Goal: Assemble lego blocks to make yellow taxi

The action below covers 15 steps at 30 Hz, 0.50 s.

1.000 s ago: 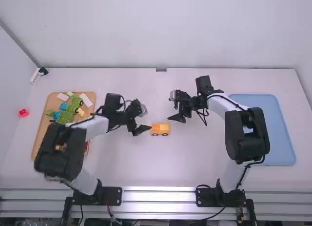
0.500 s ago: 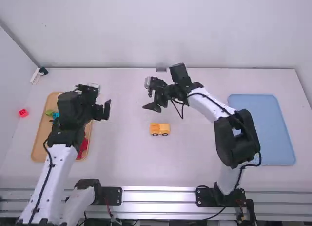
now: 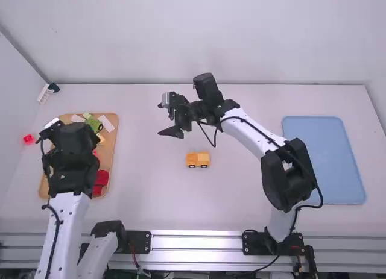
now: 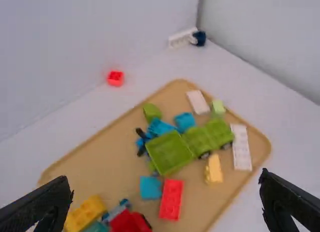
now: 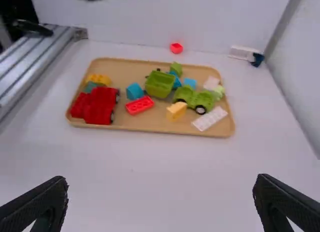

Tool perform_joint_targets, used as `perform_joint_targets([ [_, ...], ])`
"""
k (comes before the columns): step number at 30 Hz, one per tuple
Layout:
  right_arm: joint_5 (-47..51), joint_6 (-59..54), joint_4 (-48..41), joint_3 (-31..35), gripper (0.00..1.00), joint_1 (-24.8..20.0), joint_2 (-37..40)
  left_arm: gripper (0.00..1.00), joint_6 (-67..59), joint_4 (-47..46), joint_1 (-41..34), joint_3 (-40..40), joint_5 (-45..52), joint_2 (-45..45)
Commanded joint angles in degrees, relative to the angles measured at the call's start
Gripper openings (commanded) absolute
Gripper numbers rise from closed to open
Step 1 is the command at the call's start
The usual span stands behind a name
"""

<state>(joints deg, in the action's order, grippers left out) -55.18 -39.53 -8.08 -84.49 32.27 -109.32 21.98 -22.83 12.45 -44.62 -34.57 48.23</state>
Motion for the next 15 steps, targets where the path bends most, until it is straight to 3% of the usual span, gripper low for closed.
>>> perform_joint_targets([
  [1,-1.4,-2.6,-1.9,-2.3,0.99,1.0,1.4,0.99,-2.1,-0.7,7.6,-1.4,5.3,-0.4],
  [4,-1.4,-2.6,-2.5,-2.2,0.99,1.3,1.4,0.99,4.5,-5.5,15.8,-3.6,6.6,2.4],
  [7,-1.1,-2.5,-2.3,-2.2,0.99,1.2,1.4,0.99,-0.1,-9.0,21.2,-6.8,18.3,6.7],
  [11,3.3,-2.3,-1.8,-2.2,0.99,1.2,1.4,0.98,-8.0,-12.6,22.2,-13.3,32.3,15.5],
  [15,7.3,2.7,0.5,-2.2,0.99,1.3,1.4,0.99,-8.1,-17.8,20.9,-20.3,31.8,24.1],
])
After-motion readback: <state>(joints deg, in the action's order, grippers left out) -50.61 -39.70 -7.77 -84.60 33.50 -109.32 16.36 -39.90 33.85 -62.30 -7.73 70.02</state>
